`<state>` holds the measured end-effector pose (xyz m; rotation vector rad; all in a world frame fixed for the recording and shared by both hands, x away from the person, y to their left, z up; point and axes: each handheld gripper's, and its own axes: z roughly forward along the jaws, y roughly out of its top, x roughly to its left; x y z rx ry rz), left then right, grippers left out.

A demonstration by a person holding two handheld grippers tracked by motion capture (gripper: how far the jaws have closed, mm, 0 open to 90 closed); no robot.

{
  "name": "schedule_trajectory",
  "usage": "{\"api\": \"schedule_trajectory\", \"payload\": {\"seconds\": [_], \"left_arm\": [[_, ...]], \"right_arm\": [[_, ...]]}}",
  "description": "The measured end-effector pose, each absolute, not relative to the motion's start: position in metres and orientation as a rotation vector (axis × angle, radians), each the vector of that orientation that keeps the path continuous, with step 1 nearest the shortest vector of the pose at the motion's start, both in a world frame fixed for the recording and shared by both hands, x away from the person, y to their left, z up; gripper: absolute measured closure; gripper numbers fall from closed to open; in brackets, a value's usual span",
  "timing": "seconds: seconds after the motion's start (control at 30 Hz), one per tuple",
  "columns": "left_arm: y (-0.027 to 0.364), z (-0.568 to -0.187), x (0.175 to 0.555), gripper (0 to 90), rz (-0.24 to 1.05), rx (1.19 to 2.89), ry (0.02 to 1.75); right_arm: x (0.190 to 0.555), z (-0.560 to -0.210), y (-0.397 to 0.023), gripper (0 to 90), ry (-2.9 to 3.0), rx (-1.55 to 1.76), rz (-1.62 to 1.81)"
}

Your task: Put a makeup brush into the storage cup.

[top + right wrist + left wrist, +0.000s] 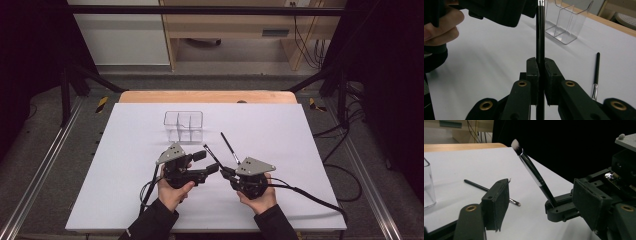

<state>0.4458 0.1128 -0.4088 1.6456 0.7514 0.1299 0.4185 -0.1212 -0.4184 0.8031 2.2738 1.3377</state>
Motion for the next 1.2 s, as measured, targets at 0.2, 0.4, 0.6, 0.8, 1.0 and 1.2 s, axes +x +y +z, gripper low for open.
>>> {"api": "schedule_trajectory", "payload": {"seconds": [0.2,0.4,0.6,0.8,1.0,1.2], "left_arm": [[0.1103,-0.4091,0.4471,40.5,0.122,1.635,0.758],[0.1071,-0.4097,0.4476,50.0,0.107,1.638,0.765],[0.1063,-0.4107,0.4489,60.0,0.084,1.633,0.776],[0.1055,-0.4113,0.4500,65.9,0.059,1.618,0.786],[0.1059,-0.4109,0.4497,71.7,0.055,1.602,0.796],[0.1061,-0.4108,0.4493,75.2,0.051,1.591,0.804]], "right_arm": [[0.4184,-0.4188,-0.1208,83.9,2.275,0.803,1.342],[0.4183,-0.4189,-0.1206,83.9,2.278,0.803,1.347],[0.4182,-0.4192,-0.1203,83.9,2.281,0.802,1.349],[0.4181,-0.4195,-0.1199,84.0,2.282,0.799,1.350],[0.4178,-0.4192,-0.1200,83.9,2.281,0.796,1.356],[0.4178,-0.4192,-0.1200,83.9,2.280,0.795,1.358]]}}
